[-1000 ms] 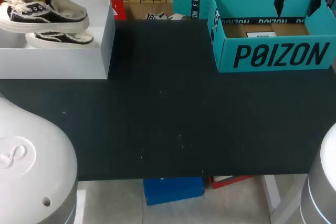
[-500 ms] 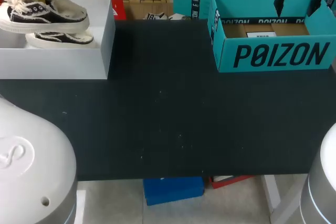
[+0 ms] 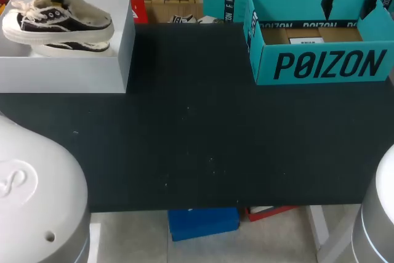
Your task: Take the shoe out of the shoebox, open the shoe tongue, remove and reinsert the insole, then place the shoe into the shoebox
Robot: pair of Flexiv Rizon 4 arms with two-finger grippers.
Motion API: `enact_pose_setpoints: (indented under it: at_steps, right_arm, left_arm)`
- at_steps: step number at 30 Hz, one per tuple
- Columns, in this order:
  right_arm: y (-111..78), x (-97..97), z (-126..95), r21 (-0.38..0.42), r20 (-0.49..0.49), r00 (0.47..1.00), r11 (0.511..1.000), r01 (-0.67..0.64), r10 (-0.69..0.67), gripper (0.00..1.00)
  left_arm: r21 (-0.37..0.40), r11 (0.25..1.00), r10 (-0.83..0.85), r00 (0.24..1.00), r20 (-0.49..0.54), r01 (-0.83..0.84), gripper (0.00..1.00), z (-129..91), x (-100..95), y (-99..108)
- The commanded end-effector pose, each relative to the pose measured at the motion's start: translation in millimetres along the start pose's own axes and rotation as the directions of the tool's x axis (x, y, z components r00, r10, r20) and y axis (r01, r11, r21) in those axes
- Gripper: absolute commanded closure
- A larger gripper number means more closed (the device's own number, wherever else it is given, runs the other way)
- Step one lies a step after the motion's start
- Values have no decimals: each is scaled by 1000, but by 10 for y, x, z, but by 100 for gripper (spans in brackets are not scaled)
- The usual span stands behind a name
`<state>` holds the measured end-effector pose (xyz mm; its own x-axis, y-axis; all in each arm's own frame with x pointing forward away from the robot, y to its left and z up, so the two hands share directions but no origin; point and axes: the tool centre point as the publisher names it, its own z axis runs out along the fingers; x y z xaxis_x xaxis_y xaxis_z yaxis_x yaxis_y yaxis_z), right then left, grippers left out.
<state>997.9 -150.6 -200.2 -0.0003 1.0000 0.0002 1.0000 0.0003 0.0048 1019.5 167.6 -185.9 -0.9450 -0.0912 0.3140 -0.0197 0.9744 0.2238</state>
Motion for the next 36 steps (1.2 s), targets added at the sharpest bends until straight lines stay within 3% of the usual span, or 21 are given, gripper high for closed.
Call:
enact_pose_setpoints:
  at_steps: [1, 17, 32, 36]
  right_arm:
    - [6, 3, -1, 1, 0, 1000, 1000, 0, 0, 0]
    - [6, 3, -1, 1, 0, 1000, 1000, 0, 0, 0]
    - [6, 3, -1, 1, 0, 1000, 1000, 0, 0, 0]
    - [6, 3, -1, 1, 0, 1000, 1000, 0, 0, 0]
  left_arm:
    - [-19, 1000, -5, 1000, -2, 5, 100, 34, 80, -272]
    - [43, 999, 29, 1000, 5, -29, 100, -133, 403, -1247]
    - [-7, 976, 219, 975, 42, -219, 100, -249, 906, -2267]
    - [7, 975, 224, 974, 36, -224, 100, -236, 997, -2406]
